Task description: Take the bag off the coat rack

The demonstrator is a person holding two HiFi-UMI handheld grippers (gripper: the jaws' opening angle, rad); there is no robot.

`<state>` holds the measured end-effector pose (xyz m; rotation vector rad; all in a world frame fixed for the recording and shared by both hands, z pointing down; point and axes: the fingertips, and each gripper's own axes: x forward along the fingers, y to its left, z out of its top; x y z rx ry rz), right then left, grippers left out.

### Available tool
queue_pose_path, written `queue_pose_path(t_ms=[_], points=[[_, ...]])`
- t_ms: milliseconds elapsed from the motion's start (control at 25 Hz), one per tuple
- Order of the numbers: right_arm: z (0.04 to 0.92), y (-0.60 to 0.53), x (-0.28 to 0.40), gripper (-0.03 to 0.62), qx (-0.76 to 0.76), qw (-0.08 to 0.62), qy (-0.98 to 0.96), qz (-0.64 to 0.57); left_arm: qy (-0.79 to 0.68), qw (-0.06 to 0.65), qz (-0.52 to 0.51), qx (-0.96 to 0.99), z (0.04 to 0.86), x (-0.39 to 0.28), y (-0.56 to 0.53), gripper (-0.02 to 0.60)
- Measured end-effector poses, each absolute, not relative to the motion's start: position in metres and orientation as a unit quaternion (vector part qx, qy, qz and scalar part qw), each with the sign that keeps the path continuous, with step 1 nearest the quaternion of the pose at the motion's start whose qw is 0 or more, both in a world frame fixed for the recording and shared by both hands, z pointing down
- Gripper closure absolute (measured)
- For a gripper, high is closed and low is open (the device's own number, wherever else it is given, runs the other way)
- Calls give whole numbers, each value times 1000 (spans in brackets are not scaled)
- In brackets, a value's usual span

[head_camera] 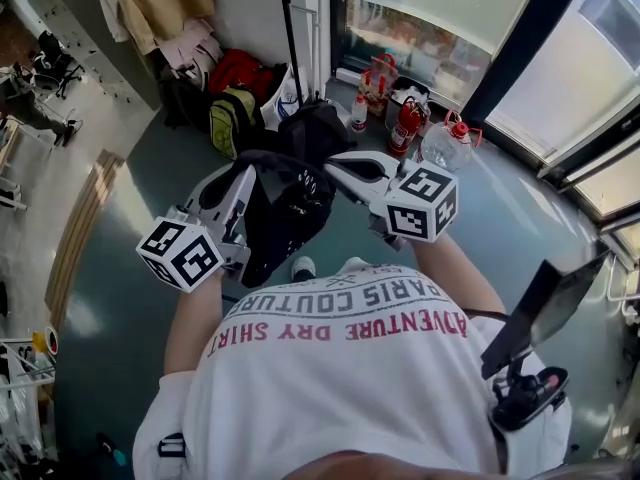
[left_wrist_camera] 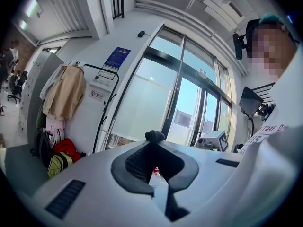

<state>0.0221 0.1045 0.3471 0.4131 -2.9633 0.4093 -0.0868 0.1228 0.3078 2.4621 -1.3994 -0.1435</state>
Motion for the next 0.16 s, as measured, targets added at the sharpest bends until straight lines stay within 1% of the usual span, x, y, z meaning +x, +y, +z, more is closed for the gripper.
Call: queue_pose_path(t_ms=[160], points=[[340,104,17,597,137,62,-980,132,-486,153,-50,859,302,-92,121,572]])
